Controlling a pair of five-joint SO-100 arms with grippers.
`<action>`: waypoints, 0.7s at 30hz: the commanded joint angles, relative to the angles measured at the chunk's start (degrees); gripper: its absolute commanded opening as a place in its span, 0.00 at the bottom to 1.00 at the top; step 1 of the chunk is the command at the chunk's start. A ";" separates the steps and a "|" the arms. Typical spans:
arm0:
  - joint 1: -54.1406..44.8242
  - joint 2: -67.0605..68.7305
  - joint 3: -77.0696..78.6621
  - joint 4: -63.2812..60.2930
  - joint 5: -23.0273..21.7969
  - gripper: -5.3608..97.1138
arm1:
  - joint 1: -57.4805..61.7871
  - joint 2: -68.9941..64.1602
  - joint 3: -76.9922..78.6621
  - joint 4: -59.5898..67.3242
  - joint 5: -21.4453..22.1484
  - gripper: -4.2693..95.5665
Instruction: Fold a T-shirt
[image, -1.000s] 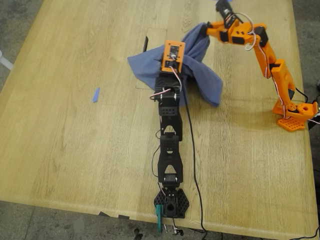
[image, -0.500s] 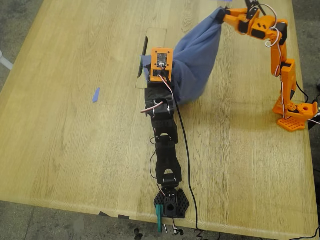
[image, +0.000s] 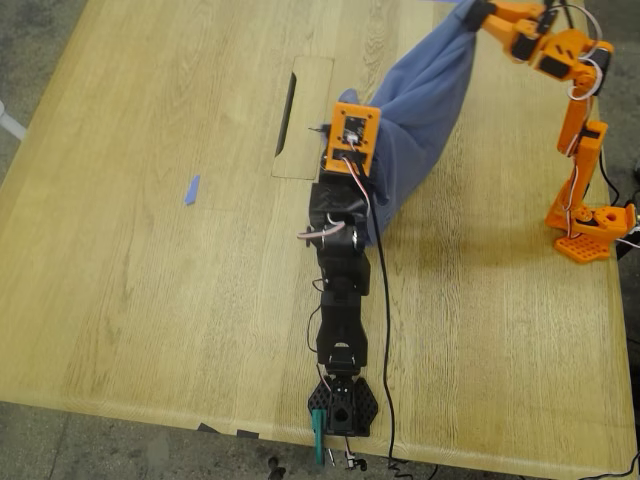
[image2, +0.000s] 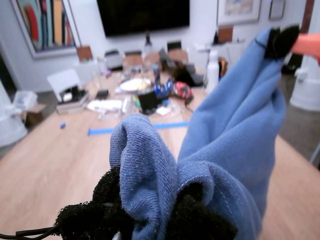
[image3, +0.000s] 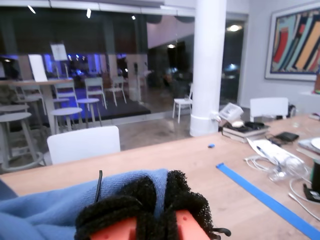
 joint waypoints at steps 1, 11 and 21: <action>2.64 8.26 -1.58 -4.57 -0.35 0.05 | -1.58 4.48 -1.05 0.18 -0.35 0.04; 23.29 8.44 -1.58 -7.21 0.35 0.05 | -11.95 11.87 -0.97 3.25 -1.05 0.04; 39.11 12.04 -1.58 -3.87 1.23 0.05 | -20.13 24.08 6.59 8.44 -2.29 0.04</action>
